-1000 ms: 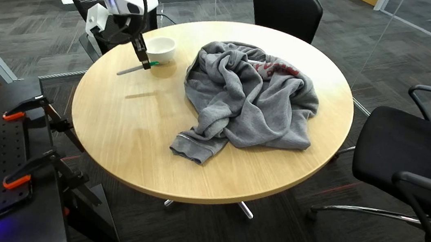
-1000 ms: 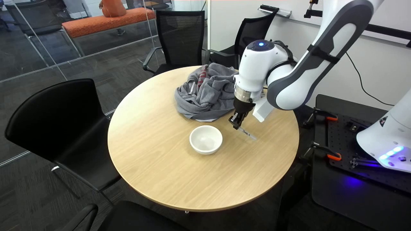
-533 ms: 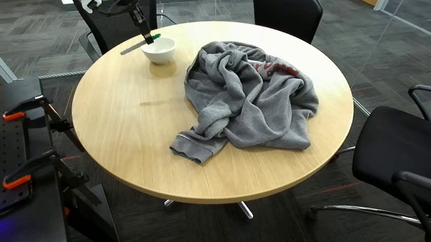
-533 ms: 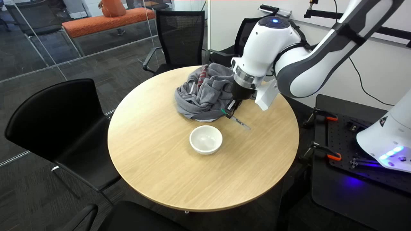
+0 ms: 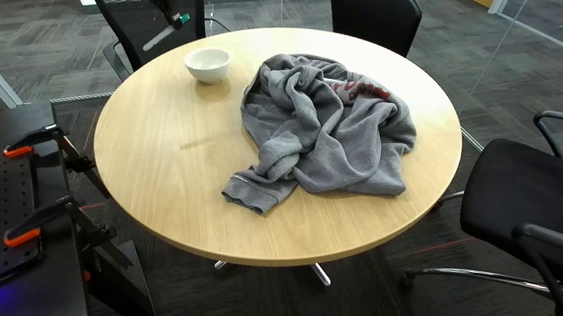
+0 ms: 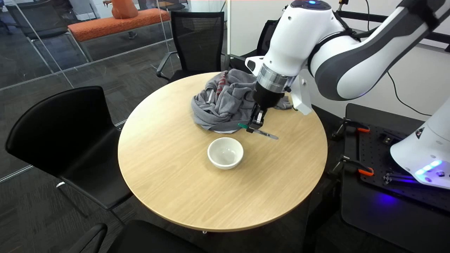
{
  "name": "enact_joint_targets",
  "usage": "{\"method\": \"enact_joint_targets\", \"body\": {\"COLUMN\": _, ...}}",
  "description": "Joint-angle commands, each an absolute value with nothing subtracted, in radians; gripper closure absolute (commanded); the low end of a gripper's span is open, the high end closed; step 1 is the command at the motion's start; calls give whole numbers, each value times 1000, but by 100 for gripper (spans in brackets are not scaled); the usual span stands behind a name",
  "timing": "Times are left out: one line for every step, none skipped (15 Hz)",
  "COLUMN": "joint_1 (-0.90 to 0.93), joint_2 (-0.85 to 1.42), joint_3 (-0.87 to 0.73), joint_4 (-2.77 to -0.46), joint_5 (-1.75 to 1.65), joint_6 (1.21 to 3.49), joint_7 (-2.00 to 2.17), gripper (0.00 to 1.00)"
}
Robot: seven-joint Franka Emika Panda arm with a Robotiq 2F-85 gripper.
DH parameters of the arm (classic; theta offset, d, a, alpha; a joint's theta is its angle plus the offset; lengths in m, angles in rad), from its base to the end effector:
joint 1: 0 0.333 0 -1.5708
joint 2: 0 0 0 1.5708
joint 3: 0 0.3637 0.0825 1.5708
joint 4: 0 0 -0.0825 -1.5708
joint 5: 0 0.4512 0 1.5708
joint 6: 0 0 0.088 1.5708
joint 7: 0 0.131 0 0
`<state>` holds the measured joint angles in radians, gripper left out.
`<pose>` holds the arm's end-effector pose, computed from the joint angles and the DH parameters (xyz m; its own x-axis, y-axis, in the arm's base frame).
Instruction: Put the marker in the bowl
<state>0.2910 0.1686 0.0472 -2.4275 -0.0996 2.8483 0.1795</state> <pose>0.5311 0.1921 0.2299 0.9380 0.2381 0.2518 0.2463 -0.9692 -0.0013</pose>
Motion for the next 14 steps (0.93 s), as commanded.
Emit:
{"method": "enact_joint_targets", "body": {"joint_1": 214, "joint_2": 87, "joint_3": 134, "joint_4": -2421, "joint_5": 4, "joint_6": 2699, "joint_7": 31, "gripper": 95}}
{"method": "enact_joint_targets", "body": {"joint_1": 228, "joint_2": 143, "joint_3": 124, "joint_4": -2423, "joint_5": -39, "joint_6": 2793, "joint_7": 83, "gripper": 82}}
{"method": "enact_joint_targets", "body": {"joint_1": 219, "joint_2": 128, "joint_3": 133, "joint_4": -2419, "joint_5": -24, "joint_6": 2756, "joint_7": 66, "gripper": 82}}
{"method": "enact_joint_targets", "body": {"joint_1": 215, "joint_2": 115, "joint_3": 136, "joint_4": -2419, "joint_5": -21, "joint_6": 2737, "joint_7": 63, "gripper": 82}}
{"method": "enact_joint_targets", "body": {"joint_1": 212, "joint_2": 108, "joint_3": 136, "joint_4": -2419, "joint_5": -21, "joint_6": 2728, "joint_7": 63, "gripper": 82}}
{"method": "enact_joint_targets", "body": {"joint_1": 211, "joint_2": 105, "joint_3": 136, "joint_4": -2419, "joint_5": -20, "joint_6": 2726, "joint_7": 63, "gripper": 82}}
{"method": "enact_joint_targets", "body": {"joint_1": 211, "joint_2": 105, "joint_3": 136, "joint_4": -2419, "joint_5": -20, "joint_6": 2726, "joint_7": 63, "gripper": 82}}
{"method": "enact_joint_targets", "body": {"joint_1": 203, "joint_2": 128, "joint_3": 146, "joint_4": -2414, "joint_5": 10, "joint_6": 2772, "joint_7": -2, "gripper": 95}}
{"method": "enact_joint_targets", "body": {"joint_1": 196, "joint_2": 154, "joint_3": 157, "joint_4": -2402, "joint_5": 38, "joint_6": 2796, "joint_7": -53, "gripper": 95}}
{"method": "enact_joint_targets", "body": {"joint_1": 191, "joint_2": 170, "joint_3": 168, "joint_4": -2396, "joint_5": 58, "joint_6": 2816, "joint_7": -97, "gripper": 95}}
{"method": "enact_joint_targets", "body": {"joint_1": 180, "joint_2": 185, "joint_3": 189, "joint_4": -2395, "joint_5": 98, "joint_6": 2846, "joint_7": -164, "gripper": 95}}
{"method": "enact_joint_targets", "body": {"joint_1": 164, "joint_2": 195, "joint_3": 214, "joint_4": -2397, "joint_5": 135, "joint_6": 2872, "joint_7": -229, "gripper": 95}}
{"method": "enact_joint_targets", "body": {"joint_1": 142, "joint_2": 206, "joint_3": 245, "joint_4": -2397, "joint_5": 177, "joint_6": 2899, "joint_7": -299, "gripper": 95}}
{"method": "enact_joint_targets", "body": {"joint_1": 111, "joint_2": 217, "joint_3": 288, "joint_4": -2397, "joint_5": 227, "joint_6": 2926, "joint_7": -381, "gripper": 95}}
